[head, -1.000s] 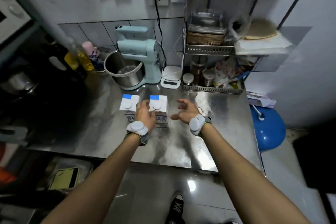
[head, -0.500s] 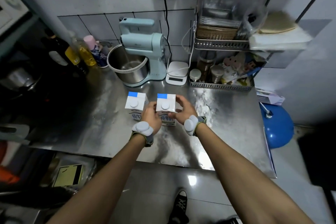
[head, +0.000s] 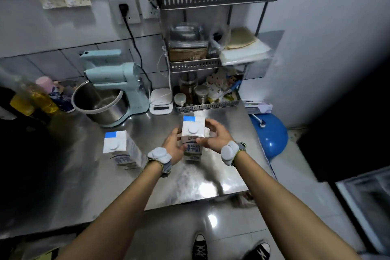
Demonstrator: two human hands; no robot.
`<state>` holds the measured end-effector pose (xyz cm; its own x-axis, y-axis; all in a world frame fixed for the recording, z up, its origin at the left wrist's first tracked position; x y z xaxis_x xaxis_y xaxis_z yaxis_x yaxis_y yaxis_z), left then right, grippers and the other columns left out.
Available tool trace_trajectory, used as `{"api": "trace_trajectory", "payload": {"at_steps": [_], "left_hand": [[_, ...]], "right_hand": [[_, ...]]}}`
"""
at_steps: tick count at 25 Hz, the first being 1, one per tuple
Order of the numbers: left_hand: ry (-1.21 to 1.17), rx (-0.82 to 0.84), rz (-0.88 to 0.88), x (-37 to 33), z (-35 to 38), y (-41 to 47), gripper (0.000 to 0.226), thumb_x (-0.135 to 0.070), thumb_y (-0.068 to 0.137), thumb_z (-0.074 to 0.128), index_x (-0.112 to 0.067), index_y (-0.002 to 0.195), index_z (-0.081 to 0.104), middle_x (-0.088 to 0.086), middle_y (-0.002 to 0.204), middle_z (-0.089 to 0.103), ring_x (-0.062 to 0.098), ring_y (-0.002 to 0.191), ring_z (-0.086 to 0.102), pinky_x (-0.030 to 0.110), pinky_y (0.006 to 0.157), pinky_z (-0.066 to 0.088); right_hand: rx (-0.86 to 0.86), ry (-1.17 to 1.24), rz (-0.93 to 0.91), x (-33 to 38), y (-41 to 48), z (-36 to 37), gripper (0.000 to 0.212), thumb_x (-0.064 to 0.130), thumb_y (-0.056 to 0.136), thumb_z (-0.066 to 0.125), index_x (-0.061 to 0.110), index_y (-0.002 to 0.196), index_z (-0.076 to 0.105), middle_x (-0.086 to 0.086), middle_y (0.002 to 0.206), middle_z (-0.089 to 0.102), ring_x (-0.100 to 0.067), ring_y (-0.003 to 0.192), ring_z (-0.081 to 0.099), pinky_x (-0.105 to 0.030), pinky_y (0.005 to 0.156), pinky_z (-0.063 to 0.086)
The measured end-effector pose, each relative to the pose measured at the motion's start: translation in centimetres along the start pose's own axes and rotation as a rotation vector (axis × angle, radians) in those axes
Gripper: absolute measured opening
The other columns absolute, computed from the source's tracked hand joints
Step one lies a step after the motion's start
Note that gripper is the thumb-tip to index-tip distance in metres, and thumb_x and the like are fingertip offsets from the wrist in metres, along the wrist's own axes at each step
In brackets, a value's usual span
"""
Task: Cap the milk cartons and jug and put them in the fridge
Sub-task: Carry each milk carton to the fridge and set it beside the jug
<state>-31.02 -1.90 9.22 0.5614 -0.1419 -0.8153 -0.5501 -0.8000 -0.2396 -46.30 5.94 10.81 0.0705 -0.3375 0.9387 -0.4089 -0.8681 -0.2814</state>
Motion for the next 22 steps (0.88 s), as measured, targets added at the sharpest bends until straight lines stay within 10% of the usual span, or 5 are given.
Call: {"api": "trace_trajectory", "payload": {"at_steps": [3,6,16,22], "left_hand": [[-0.083,0.181,0.096,-4.3,4.0,1.2,0.094,0.001,0.085,0.065,-0.037,0.153,0.012,-0.009,0.141,0.052,0.013,0.128,0.052,0.040,0.104,0.048],[-0.061,0.288,0.215,-10.4,8.4,1.5,0.075,0.002,0.088,0.062,-0.029,0.149,0.031,-0.008,0.132,0.055,0.013,0.122,0.054,0.036,0.101,0.049],[-0.001,0.604,0.516,-29.4,26.5,-1.0,0.062,-0.006,0.087,0.067,-0.024,0.141,0.043,-0.003,0.125,0.061,0.018,0.120,0.057,0.039,0.098,0.053],[0.000,0.708,0.643,-39.9,35.3,-4.2,0.056,0.001,0.091,0.062,-0.016,0.141,0.043,-0.006,0.116,0.060,0.002,0.101,0.057,0.002,0.068,0.047]], "right_hand": [[-0.080,0.022,-0.030,1.6,-2.2,-5.8,0.070,-0.002,0.072,0.083,0.014,0.135,0.055,0.004,0.122,0.063,0.004,0.108,0.056,-0.034,0.096,0.055],[-0.199,0.034,-0.066,2.0,-5.0,-12.6,0.069,-0.001,0.073,0.082,0.012,0.136,0.056,0.002,0.125,0.065,0.001,0.112,0.057,-0.025,0.095,0.054],[-0.599,0.070,-0.137,0.6,-17.6,-34.4,0.067,-0.001,0.074,0.080,0.012,0.136,0.057,-0.005,0.130,0.067,-0.018,0.123,0.063,-0.045,0.104,0.051],[-0.766,0.083,-0.147,0.0,-23.8,-45.2,0.069,-0.002,0.077,0.078,0.017,0.138,0.053,-0.002,0.130,0.066,-0.015,0.121,0.063,-0.038,0.104,0.051]]}}
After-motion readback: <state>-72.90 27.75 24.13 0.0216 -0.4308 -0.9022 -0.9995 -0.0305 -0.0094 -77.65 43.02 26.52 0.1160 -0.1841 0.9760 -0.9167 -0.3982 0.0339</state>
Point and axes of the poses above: each hand's wrist, its own y-axis towards the middle knuckle, its own z-axis out of the palm, x = y × z, the point moved 9 cm from there along y, towards the middle knuckle
